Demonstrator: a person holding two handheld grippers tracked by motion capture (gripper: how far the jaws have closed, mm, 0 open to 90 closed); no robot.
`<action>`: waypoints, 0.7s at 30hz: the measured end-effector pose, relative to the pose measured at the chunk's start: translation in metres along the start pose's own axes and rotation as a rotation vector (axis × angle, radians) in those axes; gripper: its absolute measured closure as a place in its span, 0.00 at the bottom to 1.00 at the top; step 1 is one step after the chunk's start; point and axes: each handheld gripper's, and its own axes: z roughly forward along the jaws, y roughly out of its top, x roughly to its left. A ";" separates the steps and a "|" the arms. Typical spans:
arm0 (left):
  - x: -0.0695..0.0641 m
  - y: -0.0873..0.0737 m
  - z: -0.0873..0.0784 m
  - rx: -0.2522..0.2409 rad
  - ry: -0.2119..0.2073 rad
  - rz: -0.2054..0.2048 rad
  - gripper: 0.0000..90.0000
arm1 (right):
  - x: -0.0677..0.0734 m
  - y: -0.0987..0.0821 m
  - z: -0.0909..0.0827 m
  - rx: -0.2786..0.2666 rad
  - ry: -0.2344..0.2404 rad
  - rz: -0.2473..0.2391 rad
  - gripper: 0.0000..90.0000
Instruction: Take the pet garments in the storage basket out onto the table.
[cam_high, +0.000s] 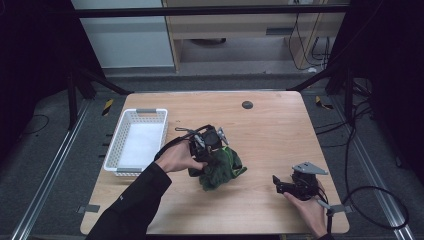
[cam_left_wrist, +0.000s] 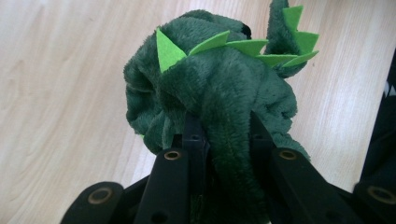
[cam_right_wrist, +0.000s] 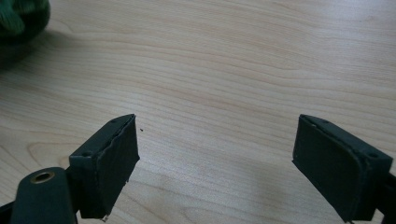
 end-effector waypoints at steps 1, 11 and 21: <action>-0.001 0.000 0.003 0.008 0.000 0.008 0.83 | 0.000 0.000 0.000 0.000 -0.001 0.000 0.16; -0.008 0.004 0.029 0.050 -0.029 0.048 0.80 | 0.000 0.000 0.000 0.000 0.000 -0.001 0.16; -0.013 0.000 0.052 0.064 -0.069 0.057 0.72 | 0.000 0.000 0.000 0.000 -0.001 -0.003 0.16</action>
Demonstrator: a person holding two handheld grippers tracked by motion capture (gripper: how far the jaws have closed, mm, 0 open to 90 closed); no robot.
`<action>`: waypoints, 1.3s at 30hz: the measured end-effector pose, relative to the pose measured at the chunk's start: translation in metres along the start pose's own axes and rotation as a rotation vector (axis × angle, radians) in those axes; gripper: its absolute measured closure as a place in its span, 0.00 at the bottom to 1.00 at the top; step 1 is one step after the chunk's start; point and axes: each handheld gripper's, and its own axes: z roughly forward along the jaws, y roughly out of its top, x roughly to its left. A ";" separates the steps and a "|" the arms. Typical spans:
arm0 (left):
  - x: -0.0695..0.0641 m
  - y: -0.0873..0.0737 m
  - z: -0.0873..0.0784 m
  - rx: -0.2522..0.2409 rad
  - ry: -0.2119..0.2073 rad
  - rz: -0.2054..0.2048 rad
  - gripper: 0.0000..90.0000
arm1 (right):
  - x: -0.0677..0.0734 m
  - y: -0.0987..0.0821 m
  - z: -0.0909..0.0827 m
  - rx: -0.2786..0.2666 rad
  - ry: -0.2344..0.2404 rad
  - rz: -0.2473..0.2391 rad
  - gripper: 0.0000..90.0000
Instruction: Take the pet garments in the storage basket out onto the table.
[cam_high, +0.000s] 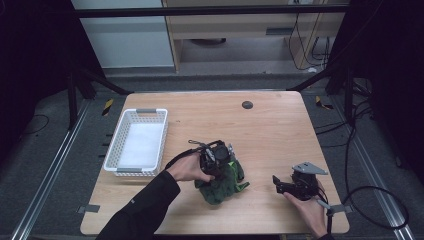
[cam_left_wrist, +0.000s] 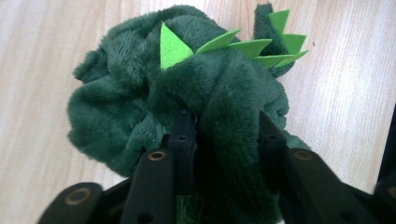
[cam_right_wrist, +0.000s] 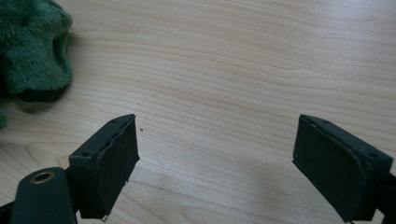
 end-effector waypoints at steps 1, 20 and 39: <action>0.000 0.000 0.002 0.000 -0.003 0.002 0.70 | 0.000 0.000 0.000 0.000 0.000 0.000 0.16; -0.011 -0.010 -0.020 -0.138 0.036 -0.002 0.35 | 0.000 0.000 0.000 -0.003 -0.004 0.001 0.15; -0.016 -0.061 -0.058 -0.443 0.137 -0.159 0.25 | -0.001 0.000 0.000 -0.004 -0.006 0.007 0.14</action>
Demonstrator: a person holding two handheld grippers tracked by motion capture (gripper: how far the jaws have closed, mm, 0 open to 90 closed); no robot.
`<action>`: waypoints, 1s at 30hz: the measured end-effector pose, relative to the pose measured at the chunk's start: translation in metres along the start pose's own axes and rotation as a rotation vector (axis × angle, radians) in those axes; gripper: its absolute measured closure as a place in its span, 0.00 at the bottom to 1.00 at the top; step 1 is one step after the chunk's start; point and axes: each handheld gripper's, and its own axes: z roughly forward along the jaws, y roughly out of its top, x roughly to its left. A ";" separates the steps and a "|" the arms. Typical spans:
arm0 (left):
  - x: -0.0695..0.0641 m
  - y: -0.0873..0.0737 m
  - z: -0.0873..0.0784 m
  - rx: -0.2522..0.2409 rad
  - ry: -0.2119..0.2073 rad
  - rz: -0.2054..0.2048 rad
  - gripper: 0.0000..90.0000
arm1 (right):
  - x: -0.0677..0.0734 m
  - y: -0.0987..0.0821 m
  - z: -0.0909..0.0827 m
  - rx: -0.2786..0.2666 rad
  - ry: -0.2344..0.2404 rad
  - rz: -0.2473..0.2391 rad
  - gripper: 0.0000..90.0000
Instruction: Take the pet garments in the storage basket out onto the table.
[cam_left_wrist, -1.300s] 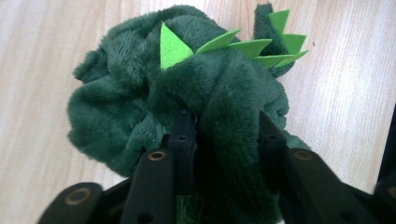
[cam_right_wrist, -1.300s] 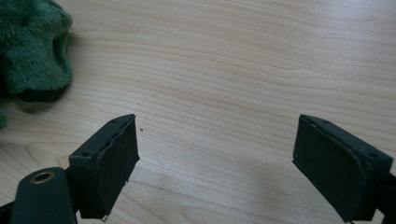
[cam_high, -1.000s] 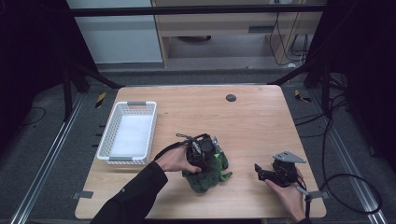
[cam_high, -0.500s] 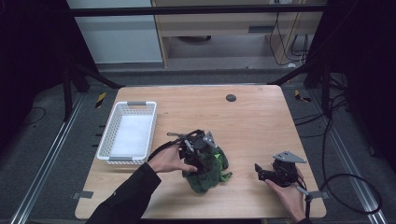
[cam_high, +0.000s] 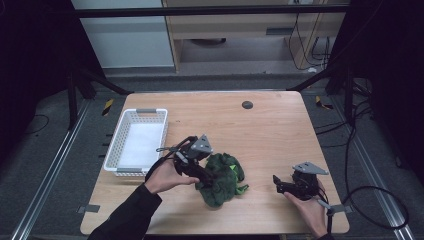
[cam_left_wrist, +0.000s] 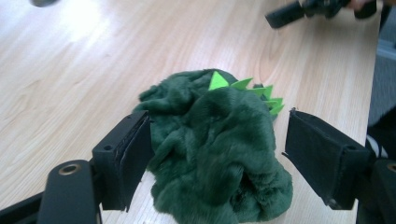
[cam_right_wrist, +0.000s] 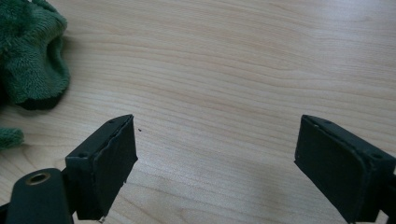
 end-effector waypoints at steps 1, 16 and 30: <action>0.000 0.000 0.000 0.000 0.000 0.000 0.25 | 0.000 0.000 0.000 0.000 0.000 0.000 0.14; 0.013 -0.067 -0.041 -0.223 0.175 -0.246 0.26 | 0.000 0.000 0.001 -0.004 -0.010 0.000 0.13; 0.007 -0.135 -0.050 -0.279 0.317 -0.417 0.38 | 0.000 0.000 0.000 -0.017 -0.014 -0.001 0.12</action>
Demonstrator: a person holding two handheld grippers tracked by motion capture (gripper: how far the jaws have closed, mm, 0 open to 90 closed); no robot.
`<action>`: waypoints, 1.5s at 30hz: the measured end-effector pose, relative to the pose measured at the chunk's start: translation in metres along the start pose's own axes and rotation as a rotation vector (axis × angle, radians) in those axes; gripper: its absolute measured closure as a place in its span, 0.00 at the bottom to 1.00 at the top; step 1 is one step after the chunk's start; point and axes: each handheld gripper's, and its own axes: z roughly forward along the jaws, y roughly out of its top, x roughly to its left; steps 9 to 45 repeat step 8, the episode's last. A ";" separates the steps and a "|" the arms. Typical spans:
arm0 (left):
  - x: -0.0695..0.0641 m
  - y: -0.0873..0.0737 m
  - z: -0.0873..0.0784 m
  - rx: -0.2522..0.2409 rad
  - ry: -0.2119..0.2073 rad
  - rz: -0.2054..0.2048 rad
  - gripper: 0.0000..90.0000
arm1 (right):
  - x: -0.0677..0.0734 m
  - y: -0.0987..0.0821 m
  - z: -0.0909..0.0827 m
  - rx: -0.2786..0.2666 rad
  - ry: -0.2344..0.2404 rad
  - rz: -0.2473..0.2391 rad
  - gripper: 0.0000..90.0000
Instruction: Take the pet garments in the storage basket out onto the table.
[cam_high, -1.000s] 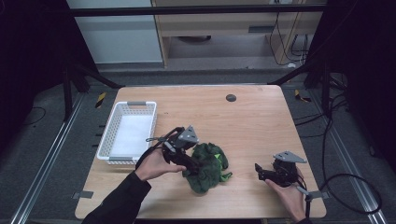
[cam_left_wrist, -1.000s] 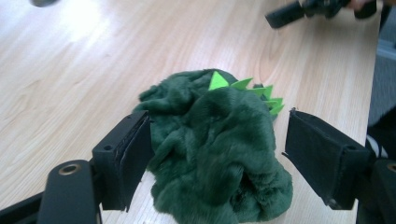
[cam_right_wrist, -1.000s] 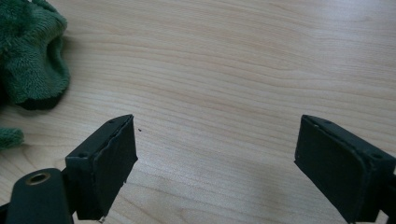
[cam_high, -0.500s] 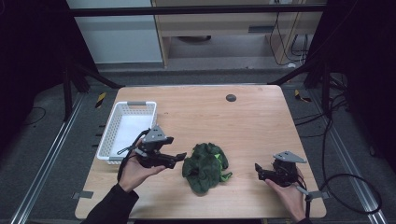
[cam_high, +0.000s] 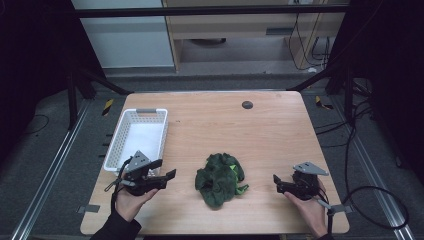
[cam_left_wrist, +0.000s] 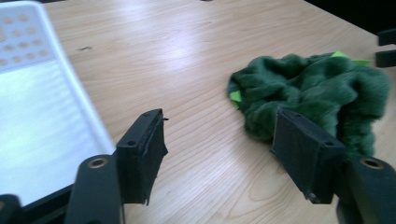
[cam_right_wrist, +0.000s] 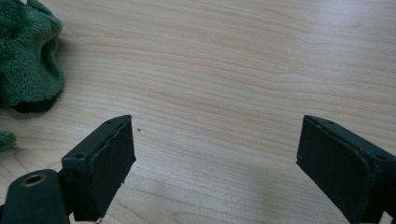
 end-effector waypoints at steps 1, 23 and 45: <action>0.001 -0.004 -0.001 0.003 0.004 -0.010 0.39 | 0.000 0.000 0.000 -0.003 -0.001 -0.004 0.12; 0.009 -0.030 -0.007 0.024 0.053 -0.046 0.42 | -0.002 -0.003 -0.003 -0.011 -0.010 -0.006 0.12; 0.009 -0.030 -0.007 0.024 0.053 -0.046 0.42 | -0.002 -0.003 -0.003 -0.011 -0.010 -0.006 0.12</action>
